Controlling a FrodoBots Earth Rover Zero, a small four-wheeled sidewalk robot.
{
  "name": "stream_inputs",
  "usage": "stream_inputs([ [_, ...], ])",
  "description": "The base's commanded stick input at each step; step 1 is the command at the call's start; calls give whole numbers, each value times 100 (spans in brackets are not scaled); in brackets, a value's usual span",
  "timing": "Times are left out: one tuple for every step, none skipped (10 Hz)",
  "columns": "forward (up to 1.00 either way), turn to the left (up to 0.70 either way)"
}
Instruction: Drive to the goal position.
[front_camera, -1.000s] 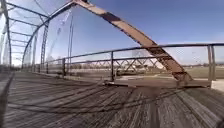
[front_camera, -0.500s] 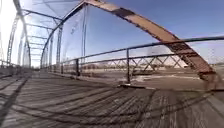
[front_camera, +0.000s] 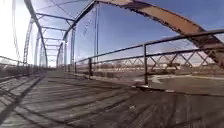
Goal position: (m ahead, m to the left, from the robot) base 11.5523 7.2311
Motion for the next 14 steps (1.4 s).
stream_inputs([
  [100,40],
  [100,40],
  [100,40],
  [100,40],
  [100,40],
  [100,40],
  [100,40],
  [100,40],
  [100,40],
  [100,40],
  [100,40],
  [100,40],
  [100,40],
  [100,40],
])
